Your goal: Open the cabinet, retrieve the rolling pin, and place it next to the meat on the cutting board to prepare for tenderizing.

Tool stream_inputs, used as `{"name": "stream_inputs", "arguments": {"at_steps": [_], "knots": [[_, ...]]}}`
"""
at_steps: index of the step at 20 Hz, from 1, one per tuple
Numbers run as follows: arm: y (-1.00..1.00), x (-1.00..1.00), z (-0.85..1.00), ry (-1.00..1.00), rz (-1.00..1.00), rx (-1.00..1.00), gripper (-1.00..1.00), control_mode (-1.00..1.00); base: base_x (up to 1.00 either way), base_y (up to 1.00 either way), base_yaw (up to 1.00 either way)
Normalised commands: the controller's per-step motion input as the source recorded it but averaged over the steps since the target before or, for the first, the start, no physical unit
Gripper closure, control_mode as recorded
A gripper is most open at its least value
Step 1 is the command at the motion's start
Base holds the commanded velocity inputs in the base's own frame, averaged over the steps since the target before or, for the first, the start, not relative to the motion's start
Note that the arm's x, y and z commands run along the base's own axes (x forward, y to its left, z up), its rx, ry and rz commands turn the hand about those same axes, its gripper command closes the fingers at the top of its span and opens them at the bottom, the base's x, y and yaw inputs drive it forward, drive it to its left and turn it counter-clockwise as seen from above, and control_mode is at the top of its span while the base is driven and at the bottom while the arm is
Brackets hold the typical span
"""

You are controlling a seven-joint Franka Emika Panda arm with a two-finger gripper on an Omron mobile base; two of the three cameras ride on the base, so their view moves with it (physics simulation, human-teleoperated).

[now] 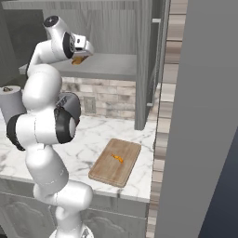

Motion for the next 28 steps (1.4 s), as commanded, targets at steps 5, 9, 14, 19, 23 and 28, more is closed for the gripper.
{"name": "stream_inputs", "arguments": {"at_steps": [5,9,14,19,23,28], "knots": [[0.0,-0.32,-0.04,-0.07,0.0,0.04,1.0,-1.0,0.0,0.0,0.0],[-0.03,-0.74,0.04,-0.14,0.0,0.1,1.0,-1.0,0.0,0.0,0.0],[-0.07,-0.95,0.01,-0.14,0.0,0.11,1.0,-1.0,0.0,0.0,0.0],[-0.08,-1.0,0.06,-0.07,-0.01,0.1,1.0,-1.0,0.0,0.0,0.0],[-0.05,-1.0,0.01,0.0,-0.04,0.07,1.0,-1.0,0.0,0.0,0.0],[0.0,-1.0,0.0,0.0,-0.06,0.03,1.0,-1.0,0.0,0.0,0.0]]}}
